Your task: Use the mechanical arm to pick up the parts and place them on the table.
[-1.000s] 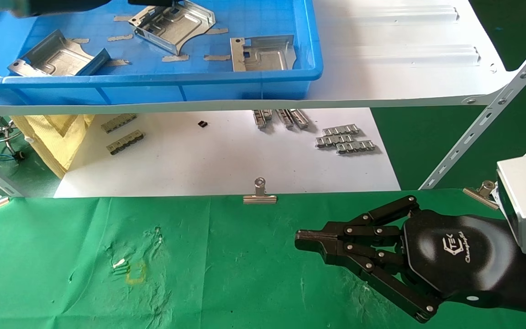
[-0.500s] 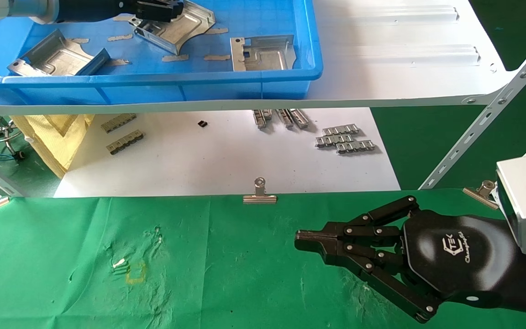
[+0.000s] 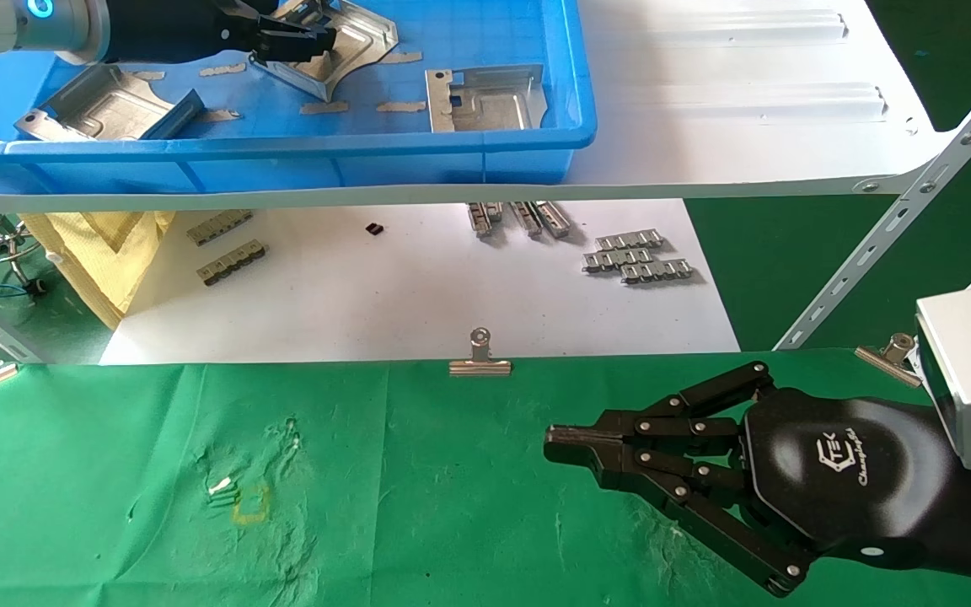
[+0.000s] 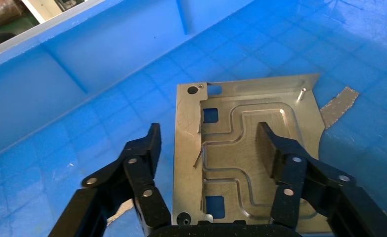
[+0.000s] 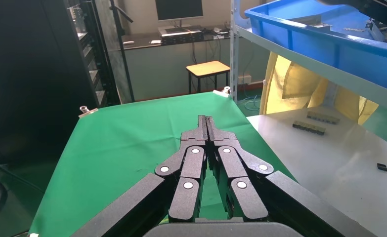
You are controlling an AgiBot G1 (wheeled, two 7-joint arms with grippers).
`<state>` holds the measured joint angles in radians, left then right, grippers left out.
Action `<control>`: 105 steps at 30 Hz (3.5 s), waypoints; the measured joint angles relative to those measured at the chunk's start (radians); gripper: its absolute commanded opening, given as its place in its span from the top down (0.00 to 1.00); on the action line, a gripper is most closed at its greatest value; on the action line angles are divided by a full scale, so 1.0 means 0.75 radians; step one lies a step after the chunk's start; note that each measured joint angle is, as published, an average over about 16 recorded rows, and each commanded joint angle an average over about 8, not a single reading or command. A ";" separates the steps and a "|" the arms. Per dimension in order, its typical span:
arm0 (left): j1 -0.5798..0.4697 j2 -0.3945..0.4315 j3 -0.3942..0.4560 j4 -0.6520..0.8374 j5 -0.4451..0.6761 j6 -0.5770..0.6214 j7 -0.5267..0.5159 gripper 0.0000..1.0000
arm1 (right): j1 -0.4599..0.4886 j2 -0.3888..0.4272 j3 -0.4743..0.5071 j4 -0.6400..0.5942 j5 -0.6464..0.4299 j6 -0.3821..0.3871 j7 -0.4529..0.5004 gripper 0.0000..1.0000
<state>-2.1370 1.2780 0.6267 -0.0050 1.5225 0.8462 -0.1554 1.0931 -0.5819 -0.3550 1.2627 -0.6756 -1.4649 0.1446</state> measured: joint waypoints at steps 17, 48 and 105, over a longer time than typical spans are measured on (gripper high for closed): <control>-0.011 -0.018 0.001 -0.006 0.002 0.019 0.025 1.00 | 0.000 0.000 0.000 0.000 0.000 0.000 0.000 1.00; 0.105 -0.454 -0.145 -0.351 -0.393 0.977 0.653 1.00 | 0.000 0.000 -0.001 0.000 0.000 0.000 0.000 0.00; 0.593 -0.620 0.387 -0.204 -0.724 1.003 1.143 0.00 | 0.000 0.001 -0.001 0.000 0.001 0.001 -0.001 0.00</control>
<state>-1.6926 0.8133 0.9167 -0.1584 0.9797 1.5981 0.7016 1.0934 -0.5815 -0.3560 1.2627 -0.6749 -1.4644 0.1441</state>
